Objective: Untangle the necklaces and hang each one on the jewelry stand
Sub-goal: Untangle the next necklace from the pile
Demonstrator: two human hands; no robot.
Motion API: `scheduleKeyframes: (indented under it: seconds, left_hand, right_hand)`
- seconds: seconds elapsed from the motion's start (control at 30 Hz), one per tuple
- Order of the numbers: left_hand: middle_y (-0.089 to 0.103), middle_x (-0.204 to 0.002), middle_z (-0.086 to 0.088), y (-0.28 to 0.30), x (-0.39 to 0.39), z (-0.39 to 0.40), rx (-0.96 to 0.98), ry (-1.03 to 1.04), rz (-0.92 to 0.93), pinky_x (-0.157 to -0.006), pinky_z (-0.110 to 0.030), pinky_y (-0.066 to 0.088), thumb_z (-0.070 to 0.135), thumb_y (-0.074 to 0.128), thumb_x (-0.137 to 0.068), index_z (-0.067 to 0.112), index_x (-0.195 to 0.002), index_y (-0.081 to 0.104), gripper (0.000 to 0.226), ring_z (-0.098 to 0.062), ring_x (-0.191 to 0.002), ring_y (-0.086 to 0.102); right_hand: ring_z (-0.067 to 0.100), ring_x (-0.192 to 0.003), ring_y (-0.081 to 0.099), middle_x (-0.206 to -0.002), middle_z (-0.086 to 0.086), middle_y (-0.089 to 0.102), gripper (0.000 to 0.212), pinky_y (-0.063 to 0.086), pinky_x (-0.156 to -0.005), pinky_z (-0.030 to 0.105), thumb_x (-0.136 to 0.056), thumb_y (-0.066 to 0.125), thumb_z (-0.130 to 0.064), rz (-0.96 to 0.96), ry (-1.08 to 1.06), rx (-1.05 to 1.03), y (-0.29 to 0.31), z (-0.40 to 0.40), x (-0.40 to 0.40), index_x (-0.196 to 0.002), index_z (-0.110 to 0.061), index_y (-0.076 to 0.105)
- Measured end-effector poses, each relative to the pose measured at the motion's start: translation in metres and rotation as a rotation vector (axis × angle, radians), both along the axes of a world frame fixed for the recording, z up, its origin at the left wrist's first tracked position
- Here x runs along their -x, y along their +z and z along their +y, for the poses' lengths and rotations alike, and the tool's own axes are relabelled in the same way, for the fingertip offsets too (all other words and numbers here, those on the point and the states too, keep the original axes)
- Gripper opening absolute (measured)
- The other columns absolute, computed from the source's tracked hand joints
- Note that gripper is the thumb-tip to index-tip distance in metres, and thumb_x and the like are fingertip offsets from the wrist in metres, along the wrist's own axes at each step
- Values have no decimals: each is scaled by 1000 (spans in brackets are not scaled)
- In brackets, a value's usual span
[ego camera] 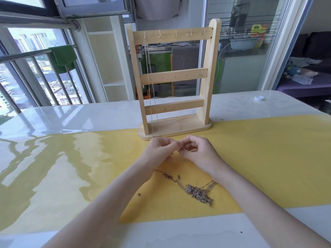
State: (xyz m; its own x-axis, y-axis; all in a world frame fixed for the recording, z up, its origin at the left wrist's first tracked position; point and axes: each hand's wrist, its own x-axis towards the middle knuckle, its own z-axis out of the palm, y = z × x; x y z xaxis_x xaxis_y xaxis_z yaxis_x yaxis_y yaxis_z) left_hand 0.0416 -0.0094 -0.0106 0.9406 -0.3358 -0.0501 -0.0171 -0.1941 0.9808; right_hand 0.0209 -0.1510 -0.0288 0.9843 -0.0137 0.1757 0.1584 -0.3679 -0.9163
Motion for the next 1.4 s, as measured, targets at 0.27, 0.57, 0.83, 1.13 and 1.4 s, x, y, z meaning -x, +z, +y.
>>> scheduleKeyframes:
  seconds: [0.27,0.57,0.83,1.13,1.4]
  left_hand:
    - [58,-75,-4,4,-8,9,451,92,241,-68,-21,55,1,53,-91,7,-74,55,19,-11,-69,59]
    - [57,-70,-8,5,-11,1,704,123,398,-61,-18,56,-6,50,-91,4,-80,52,15,-12,-59,61]
    - [40,-54,8,10,-4,0,380,62,328,-40,-15,26,21,54,-95,18,-81,51,14,-5,-41,29]
    - [41,-54,6,11,0,0,314,3,393,-37,-15,19,29,43,-98,15,-76,60,31,-6,-40,25]
    - [59,-74,-4,11,-2,2,679,5,631,-62,-22,49,22,48,-92,8,-76,76,35,-14,-66,54]
  right_hand:
    - [8,-61,49,-61,-6,55,18,40,-61,21,-73,59,-5,68,52,-507,5,-7,-1,-59,-16,56]
    - [15,-60,56,-61,3,55,24,47,-57,24,-75,59,-15,205,130,-1079,14,-13,-1,-53,-12,49]
    - [12,-48,33,-46,-4,32,23,23,-46,20,-94,53,-12,180,42,-679,10,-8,1,-73,-17,46]
    - [10,-59,46,-61,-4,53,18,36,-53,20,-90,59,-10,-3,32,-588,11,-1,4,-74,-15,54]
    - [11,-66,57,-67,3,68,15,41,-54,18,-85,61,-1,32,-65,-823,11,-8,0,-78,-12,53]
